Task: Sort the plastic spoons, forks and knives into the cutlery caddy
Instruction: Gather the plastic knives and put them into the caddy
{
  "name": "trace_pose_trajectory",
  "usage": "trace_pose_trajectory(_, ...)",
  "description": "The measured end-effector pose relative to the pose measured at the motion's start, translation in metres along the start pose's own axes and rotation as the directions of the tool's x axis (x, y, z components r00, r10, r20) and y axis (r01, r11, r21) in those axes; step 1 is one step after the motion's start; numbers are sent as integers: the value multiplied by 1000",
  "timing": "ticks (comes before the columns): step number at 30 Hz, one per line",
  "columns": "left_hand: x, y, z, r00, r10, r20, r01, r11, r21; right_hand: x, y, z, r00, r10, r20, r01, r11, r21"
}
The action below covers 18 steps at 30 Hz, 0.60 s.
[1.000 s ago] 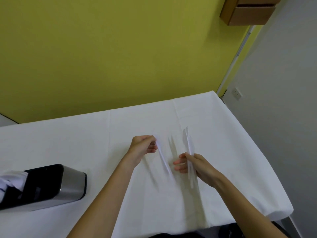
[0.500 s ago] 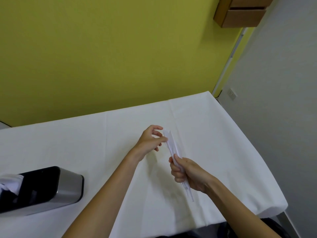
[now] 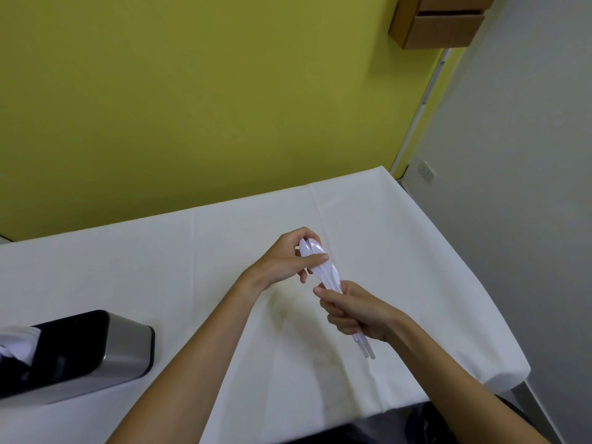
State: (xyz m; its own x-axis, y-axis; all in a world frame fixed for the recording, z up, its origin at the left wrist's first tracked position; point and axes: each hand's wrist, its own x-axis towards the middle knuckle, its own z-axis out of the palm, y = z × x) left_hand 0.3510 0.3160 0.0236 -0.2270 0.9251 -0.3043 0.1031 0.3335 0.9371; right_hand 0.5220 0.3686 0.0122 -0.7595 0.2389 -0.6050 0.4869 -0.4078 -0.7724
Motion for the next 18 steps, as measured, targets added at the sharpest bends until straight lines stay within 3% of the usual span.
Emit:
trace_pose_trajectory(6,2,-3,-8,999,3,-46,-4,1000,-14,-4,4,0,989,-134,-58,133,991,-23)
trace_pose_trajectory(11,1,-7,-13,999,5,-37,-5,1000,1,-6,4,-3,989,-147,31,146,989,22)
trace_pose_trajectory(15,1,-5,-11,999,7,33,-10,996,88,-6,-10,-5,991,-56,118,92,940,-328)
trace_pose_trajectory(18,1,-3,-10,997,17,70,-28,988,151,-3,-20,-8,992,13,128,40,915,-402)
